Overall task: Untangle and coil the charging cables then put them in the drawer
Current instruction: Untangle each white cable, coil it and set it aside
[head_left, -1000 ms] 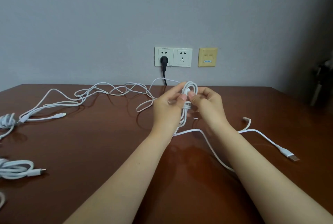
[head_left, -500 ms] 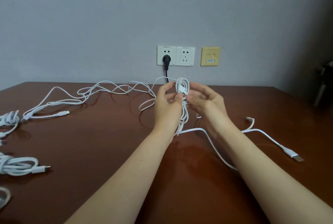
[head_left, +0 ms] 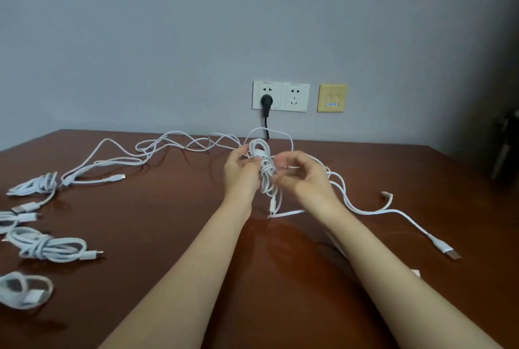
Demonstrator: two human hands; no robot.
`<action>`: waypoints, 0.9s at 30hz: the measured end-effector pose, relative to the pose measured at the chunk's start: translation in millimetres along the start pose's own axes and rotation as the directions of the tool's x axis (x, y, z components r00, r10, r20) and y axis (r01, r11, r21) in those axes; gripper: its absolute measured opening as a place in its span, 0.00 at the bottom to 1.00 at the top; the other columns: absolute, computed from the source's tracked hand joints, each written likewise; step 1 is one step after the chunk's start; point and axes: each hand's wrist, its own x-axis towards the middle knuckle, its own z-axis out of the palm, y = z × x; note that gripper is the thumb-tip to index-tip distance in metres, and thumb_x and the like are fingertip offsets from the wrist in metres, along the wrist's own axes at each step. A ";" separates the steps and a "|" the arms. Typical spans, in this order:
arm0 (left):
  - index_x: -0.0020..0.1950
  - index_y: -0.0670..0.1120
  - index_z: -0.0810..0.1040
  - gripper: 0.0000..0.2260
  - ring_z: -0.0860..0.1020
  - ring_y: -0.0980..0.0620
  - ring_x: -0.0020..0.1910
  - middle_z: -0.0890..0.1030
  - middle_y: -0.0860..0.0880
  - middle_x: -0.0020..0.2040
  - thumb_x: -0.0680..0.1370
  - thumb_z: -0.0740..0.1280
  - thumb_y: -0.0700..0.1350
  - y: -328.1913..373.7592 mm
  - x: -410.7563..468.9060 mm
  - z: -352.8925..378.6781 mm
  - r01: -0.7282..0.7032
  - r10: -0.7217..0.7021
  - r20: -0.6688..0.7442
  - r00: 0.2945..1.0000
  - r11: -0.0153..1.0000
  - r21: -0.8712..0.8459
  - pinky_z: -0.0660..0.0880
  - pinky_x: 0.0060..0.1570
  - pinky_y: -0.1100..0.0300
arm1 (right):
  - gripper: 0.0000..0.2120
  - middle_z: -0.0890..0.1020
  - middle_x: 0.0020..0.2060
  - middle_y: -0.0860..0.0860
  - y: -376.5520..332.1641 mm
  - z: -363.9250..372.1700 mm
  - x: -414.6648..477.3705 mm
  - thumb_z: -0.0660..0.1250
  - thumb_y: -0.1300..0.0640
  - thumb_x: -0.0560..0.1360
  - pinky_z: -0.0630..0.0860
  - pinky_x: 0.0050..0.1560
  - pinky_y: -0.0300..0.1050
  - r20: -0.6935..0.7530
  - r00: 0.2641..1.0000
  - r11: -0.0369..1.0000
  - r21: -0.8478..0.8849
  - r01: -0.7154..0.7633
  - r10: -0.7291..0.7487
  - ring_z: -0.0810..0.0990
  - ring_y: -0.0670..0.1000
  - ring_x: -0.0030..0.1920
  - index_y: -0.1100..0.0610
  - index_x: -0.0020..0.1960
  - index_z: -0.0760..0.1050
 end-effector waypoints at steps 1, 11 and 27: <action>0.53 0.47 0.72 0.12 0.75 0.48 0.42 0.77 0.44 0.45 0.78 0.58 0.32 -2.0 6.8 -1.9 0.005 -0.006 -0.027 1.000 1.000 -0.021 0.72 0.53 0.51 | 0.14 0.77 0.41 0.48 0.5 1.8 -1.5 0.70 0.69 0.69 0.75 0.49 0.42 0.032 0.999 0.993 -0.116 0.019 -0.015 0.77 0.50 0.43 0.51 0.44 0.74; 0.61 0.45 0.67 0.15 0.79 0.48 0.42 0.79 0.41 0.48 0.77 0.59 0.31 27.5 20.7 -23.4 0.054 -0.069 -0.094 0.993 0.987 -0.148 0.78 0.43 0.59 | 0.08 0.80 0.38 0.53 -11.5 14.0 1.3 0.67 0.60 0.74 0.77 0.39 0.47 0.061 0.994 0.913 -0.405 -0.056 0.088 0.80 0.53 0.29 0.50 0.42 0.70; 0.55 0.43 0.79 0.12 0.72 0.49 0.47 0.74 0.46 0.45 0.78 0.59 0.33 117.2 31.4 -188.1 0.044 0.020 -0.078 0.997 0.675 0.736 0.76 0.42 0.54 | 0.08 0.80 0.35 0.46 -52.2 149.5 -0.3 0.69 0.54 0.71 0.77 0.52 0.46 0.148 0.986 0.920 -0.392 -0.007 0.071 0.81 0.53 0.46 0.47 0.35 0.74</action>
